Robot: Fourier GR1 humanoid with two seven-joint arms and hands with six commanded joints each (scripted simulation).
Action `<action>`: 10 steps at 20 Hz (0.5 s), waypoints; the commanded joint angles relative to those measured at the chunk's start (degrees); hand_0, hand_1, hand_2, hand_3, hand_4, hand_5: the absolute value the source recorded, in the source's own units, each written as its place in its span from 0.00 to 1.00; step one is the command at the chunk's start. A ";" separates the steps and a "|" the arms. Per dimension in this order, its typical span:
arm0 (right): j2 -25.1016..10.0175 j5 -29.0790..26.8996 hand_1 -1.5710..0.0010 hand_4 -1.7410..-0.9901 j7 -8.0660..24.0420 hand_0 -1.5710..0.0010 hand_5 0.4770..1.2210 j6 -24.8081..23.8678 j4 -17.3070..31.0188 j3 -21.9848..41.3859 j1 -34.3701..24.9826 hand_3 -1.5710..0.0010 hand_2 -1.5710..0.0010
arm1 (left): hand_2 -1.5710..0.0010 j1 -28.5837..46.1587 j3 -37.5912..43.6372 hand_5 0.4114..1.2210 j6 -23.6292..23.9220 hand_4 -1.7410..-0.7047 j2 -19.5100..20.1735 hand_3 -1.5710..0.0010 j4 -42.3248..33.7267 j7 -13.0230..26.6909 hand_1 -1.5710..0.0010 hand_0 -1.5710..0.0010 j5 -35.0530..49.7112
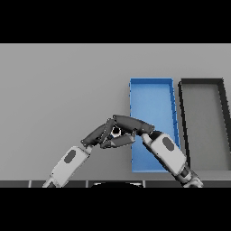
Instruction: Pick up the blue pipe and place it into the blue bin.
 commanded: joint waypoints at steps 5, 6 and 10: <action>-0.20 -1.90 0.01 0.33 3.27 0.01 0.98 -1.67 -1.08 0.74 0.10 0.01 0.01 | 0.75 -0.81 -1.59 0.96 -3.47 0.58 3.07 0.72 -0.03 -1.95 0.72 0.70 -8.29; -0.08 -1.74 0.01 0.33 3.15 0.01 0.98 -1.67 -1.16 1.15 0.33 0.01 0.01 | 0.80 -0.40 -1.53 0.87 -4.12 0.63 3.07 0.78 0.03 -2.26 0.77 0.76 -9.25; -0.12 -1.39 0.00 0.33 2.84 0.00 0.99 -1.50 -0.28 0.70 -0.57 0.00 0.00 | 0.92 -1.47 -0.53 0.46 -3.14 0.77 3.04 0.91 0.87 -2.40 0.91 0.90 -10.59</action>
